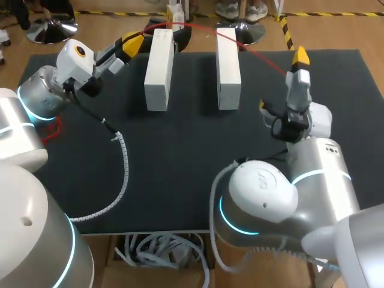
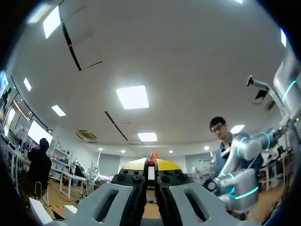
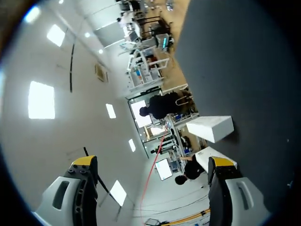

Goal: Grab the tape and strap the tape.

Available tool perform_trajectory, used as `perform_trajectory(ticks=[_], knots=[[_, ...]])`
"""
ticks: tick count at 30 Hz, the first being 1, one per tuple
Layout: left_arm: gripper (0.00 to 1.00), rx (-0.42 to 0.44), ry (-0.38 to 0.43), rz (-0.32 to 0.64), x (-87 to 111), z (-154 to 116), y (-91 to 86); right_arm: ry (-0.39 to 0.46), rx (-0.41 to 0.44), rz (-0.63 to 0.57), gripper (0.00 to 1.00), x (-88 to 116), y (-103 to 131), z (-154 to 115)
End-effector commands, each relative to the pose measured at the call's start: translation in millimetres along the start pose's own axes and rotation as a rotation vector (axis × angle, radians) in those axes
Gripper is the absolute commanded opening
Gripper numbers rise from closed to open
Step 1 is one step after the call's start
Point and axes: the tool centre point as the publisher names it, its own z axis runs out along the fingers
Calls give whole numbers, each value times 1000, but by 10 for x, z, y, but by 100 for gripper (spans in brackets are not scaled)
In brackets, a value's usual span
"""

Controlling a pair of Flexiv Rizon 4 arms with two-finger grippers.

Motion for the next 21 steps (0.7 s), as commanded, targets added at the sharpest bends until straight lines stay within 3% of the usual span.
perform_trajectory(ticks=[1,8,21], knots=[[0,3,2,1,-3,-10,8,-30,-177,30,100,68,-133,93],[0,3,2,1,-3,-10,8,-5,-217,28,100,115,-197,238],[0,3,2,1,-3,-10,8,-16,-204,23,100,192,-305,397]])
